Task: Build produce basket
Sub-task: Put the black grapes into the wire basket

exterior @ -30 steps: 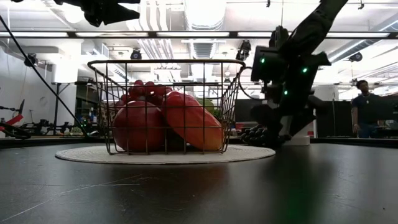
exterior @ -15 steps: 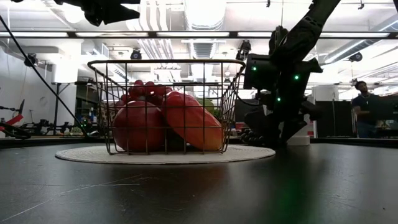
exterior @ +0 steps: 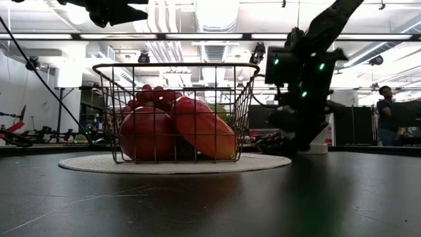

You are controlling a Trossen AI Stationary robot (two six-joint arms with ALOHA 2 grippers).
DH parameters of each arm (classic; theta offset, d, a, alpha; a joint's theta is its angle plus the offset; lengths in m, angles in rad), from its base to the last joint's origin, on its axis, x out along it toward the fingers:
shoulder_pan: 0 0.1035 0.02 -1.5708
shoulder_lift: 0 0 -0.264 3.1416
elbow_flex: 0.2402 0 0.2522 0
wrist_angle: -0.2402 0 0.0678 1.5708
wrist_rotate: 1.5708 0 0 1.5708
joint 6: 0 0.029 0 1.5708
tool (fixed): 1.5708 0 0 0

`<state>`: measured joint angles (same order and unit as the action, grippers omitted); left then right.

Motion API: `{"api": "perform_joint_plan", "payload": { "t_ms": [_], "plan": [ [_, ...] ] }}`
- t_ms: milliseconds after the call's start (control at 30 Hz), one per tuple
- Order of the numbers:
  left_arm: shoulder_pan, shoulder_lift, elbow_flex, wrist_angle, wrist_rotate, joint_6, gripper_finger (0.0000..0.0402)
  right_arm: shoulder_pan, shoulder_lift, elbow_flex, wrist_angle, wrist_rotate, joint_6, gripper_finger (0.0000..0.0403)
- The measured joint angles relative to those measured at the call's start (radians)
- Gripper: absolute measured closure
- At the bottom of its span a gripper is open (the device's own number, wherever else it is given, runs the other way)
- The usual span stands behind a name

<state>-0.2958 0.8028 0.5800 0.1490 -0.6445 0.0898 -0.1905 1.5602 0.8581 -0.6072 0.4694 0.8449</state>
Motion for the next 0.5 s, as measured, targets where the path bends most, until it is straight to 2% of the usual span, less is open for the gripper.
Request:
{"api": "perform_joint_plan", "payload": {
  "t_ms": [167, 300, 400, 500],
  "plan": [
    [0.0, 0.0, 0.0, 0.0, 0.0, 0.0, 0.0063, 0.056, -0.121, 0.0, -0.183, -0.216, -0.01, 0.0389],
    [0.0, 0.0, 0.0, 0.0, 0.0, 0.0, 0.0063, 0.132, -0.21, -0.002, -0.313, -0.442, 0.023, 0.039],
    [0.0, 0.0, 0.0, 0.0, 0.0, 0.0, 0.0063, 0.21, -0.259, -0.009, -0.329, -0.469, 0.092, 0.0382],
    [0.0, 0.0, 0.0, 0.001, 0.0, 0.0, 0.0063, 0.275, -0.275, -0.012, -0.333, -0.47, 0.173, 0.0351]
  ]
}}
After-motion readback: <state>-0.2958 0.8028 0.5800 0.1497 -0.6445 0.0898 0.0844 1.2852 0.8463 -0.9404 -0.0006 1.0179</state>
